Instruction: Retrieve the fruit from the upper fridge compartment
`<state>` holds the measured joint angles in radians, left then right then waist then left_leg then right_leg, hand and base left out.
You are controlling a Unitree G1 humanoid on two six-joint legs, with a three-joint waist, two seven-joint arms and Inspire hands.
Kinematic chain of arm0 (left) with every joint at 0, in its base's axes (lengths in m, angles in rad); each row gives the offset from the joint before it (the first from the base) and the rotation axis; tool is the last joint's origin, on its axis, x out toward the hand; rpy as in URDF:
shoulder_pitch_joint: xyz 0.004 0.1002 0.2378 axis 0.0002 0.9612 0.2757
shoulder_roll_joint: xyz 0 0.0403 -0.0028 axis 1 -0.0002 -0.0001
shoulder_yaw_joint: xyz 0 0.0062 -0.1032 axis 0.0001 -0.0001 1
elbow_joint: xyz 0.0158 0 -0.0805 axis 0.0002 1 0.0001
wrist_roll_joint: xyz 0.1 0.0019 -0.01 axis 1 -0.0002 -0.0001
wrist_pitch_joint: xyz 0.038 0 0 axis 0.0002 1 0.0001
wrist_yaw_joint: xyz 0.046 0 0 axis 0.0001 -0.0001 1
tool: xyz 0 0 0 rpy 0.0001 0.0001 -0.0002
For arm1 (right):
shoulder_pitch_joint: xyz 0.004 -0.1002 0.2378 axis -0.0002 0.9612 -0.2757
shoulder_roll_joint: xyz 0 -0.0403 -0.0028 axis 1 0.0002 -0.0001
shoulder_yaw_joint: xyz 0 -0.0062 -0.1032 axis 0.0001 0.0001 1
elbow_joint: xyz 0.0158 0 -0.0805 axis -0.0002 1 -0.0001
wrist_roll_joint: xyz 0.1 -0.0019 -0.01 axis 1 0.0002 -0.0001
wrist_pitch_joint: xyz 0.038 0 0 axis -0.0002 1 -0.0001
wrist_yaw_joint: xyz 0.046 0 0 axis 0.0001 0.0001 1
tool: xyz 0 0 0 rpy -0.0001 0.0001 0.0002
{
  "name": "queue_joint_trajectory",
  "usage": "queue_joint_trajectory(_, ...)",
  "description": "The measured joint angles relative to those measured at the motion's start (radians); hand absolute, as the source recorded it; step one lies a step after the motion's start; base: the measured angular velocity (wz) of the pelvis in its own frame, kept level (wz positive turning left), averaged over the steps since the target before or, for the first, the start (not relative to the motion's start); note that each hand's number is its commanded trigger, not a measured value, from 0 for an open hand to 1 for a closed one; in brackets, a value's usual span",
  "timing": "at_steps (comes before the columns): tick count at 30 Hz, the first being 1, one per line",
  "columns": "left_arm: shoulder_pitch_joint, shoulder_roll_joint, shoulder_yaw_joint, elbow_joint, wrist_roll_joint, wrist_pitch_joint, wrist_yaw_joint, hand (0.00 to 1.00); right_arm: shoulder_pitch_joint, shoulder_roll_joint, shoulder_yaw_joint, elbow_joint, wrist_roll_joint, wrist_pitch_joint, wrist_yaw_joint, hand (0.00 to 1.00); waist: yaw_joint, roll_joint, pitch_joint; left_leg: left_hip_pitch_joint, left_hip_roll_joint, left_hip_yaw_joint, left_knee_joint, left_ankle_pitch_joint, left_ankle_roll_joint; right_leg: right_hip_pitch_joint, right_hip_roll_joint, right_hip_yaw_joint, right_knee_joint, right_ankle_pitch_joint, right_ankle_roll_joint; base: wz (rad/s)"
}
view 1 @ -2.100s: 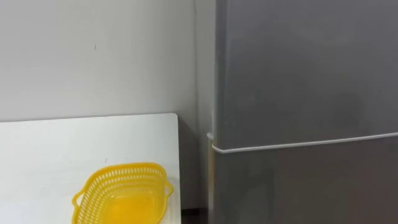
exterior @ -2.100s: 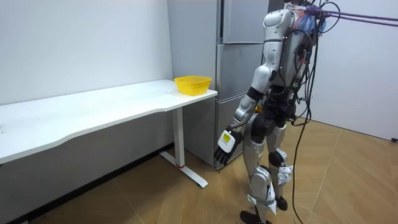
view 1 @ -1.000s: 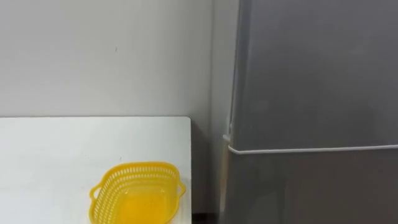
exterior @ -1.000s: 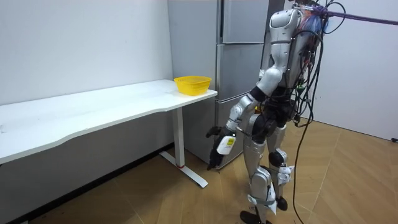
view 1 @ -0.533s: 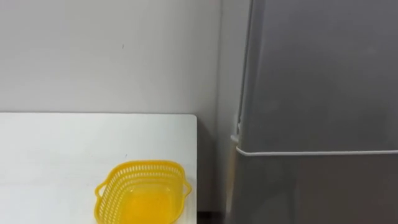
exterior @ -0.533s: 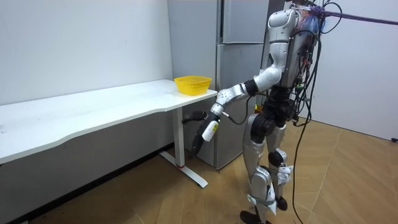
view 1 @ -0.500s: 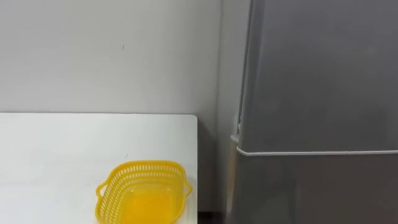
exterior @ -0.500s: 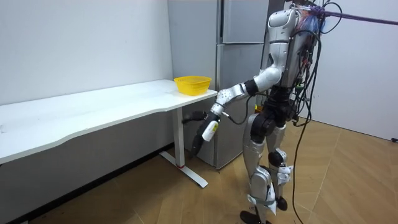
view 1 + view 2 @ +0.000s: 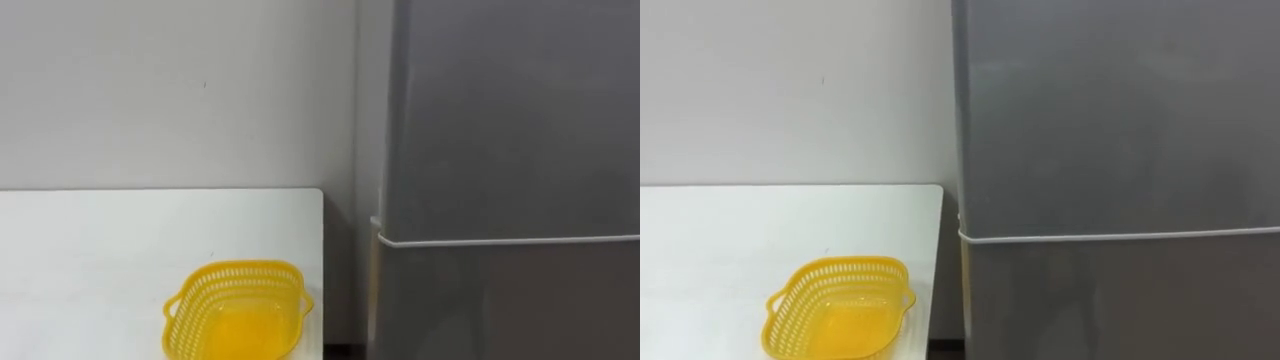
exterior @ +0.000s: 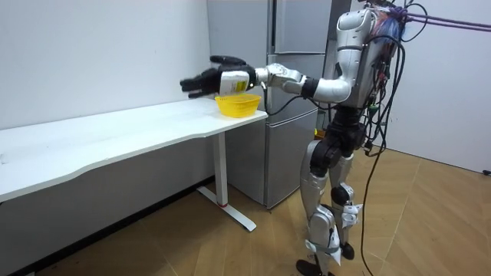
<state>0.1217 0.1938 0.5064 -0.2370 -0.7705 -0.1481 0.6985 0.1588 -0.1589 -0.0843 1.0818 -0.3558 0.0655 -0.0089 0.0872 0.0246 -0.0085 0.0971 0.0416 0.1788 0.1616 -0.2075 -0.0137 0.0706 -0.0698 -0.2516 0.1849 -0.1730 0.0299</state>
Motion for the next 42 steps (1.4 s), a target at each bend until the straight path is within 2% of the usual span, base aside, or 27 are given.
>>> queue_joint_trajectory(2,0.000,0.004,-0.015,-0.032,0.038,0.010,-0.047,0.00,-0.003,0.000,-0.009,0.004,0.000,0.000,0.016,0.00,-0.007,0.000,0.0007,0.000,0.000,-0.001,0.001,0.000,0.000,0.002,0.000,-0.002,-0.001,0.000,0.000,0.03)
queue_joint_trajectory(5,-0.001,0.026,-0.055,-0.062,0.101,0.035,-0.168,0.00,-0.011,-0.001,-0.027,0.006,-0.001,0.001,0.033,0.00,-0.018,0.004,0.0044,-0.005,0.000,-0.001,0.001,0.000,0.000,0.001,0.000,-0.006,0.000,0.000,0.000,0.03)
queue_joint_trajectory(7,-0.002,0.032,-0.066,-0.085,0.102,0.061,-0.255,0.00,-0.021,-0.003,-0.029,0.006,-0.004,0.003,0.040,0.00,-0.032,0.006,0.0055,-0.022,0.001,-0.003,0.007,-0.001,0.001,-0.001,-0.002,-0.013,-0.001,0.000,0.000,0.09)
queue_joint_trajectory(9,-0.004,0.041,-0.093,-0.109,0.099,0.100,-0.356,0.00,-0.025,-0.008,-0.029,0.008,-0.004,0.011,0.046,0.00,-0.039,0.010,0.0102,-0.026,0.001,-0.003,0.009,-0.001,0.001,-0.005,-0.002,-0.014,-0.003,0.000,0.000,0.00)
queue_joint_trajectory(12,-0.017,0.042,-0.118,-0.165,0.097,0.127,-0.462,0.00,-0.037,-0.012,-0.037,0.016,-0.008,0.014,0.056,0.00,-0.047,0.009,0.0086,-0.033,0.001,-0.002,0.010,0.000,0.001,-0.019,-0.001,-0.011,-0.003,0.000,0.000,0.00)
queue_joint_trajectory(15,-0.052,0.050,-0.128,-0.197,0.098,0.150,-0.562,0.00,-0.042,-0.016,-0.041,0.015,-0.007,0.013,0.056,0.00,-0.056,0.014,0.0135,-0.047,0.000,0.000,0.028,0.000,0.001,-0.021,-0.003,-0.012,-0.003,0.000,0.000,0.00)
queue_joint_trajectory(18,-0.097,0.072,-0.134,-0.217,0.097,0.174,-0.656,0.00,-0.046,-0.021,-0.049,0.014,-0.007,0.015,0.057,0.00,-0.056,0.024,0.0096,-0.055,0.003,0.012,0.030,0.000,0.001,-0.031,-0.001,-0.011,-0.012,0.000,0.000,-0.01)
queue_joint_trajectory(22,-0.130,0.078,-0.157,-0.231,0.118,0.195,-0.757,0.00,-0.045,-0.036,-0.048,0.021,-0.009,0.022,0.057,0.00,-0.057,0.037,0.0007,-0.054,0.003,0.017,0.030,0.000,0.001,-0.037,0.000,0.000,-0.015,0.000,0.000,-0.08)
queue_joint_trajectory(24,-0.139,0.098,-0.178,-0.233,0.148,0.217,-0.821,0.00,-0.047,-0.044,-0.047,0.040,-0.012,0.023,0.060,0.00,-0.058,0.042,-0.0027,-0.053,0.002,0.016,0.030,0.000,0.001,-0.036,-0.001,0.003,-0.016,0.000,0.000,-0.05)
queue_joint_trajectory(25,-0.141,0.100,-0.182,-0.236,0.155,0.224,-0.835,0.00,-0.047,-0.046,-0.047,0.042,-0.012,0.024,0.063,0.00,-0.058,0.045,-0.0036,-0.053,0.002,0.016,0.030,0.000,0.001,-0.036,-0.001,0.003,-0.016,0.000,0.000,0.00)
queue_joint_trajectory(29,-0.164,0.114,-0.198,-0.238,0.153,0.254,-0.913,0.00,-0.040,-0.057,-0.045,0.055,-0.035,0.046,0.067,0.00,-0.061,0.050,0.0011,-0.053,0.002,0.016,0.030,0.000,0.001,-0.033,-0.001,0.002,-0.016,0.000,0.000,0.00)
queue_joint_trajectory(35,-0.184,0.136,-0.232,-0.242,0.154,0.253,-0.962,0.00,-0.040,-0.058,-0.016,0.098,-0.043,0.061,0.064,0.00,-0.079,0.053,0.0103,-0.060,0.001,0.017,0.030,0.000,0.001,-0.041,-0.003,-0.001,-0.011,-0.001,0.001,0.02)
queue_joint_trajectory(42,-0.184,0.136,-0.299,-0.246,0.150,0.254,-1.044,0.00,-0.043,-0.057,-0.004,0.097,-0.085,0.066,0.068,0.00,-0.091,0.050,0.0116,-0.066,0.002,0.037,0.030,0.000,0.001,-0.052,-0.006,0.003,0.003,-0.003,0.002,-0.01)
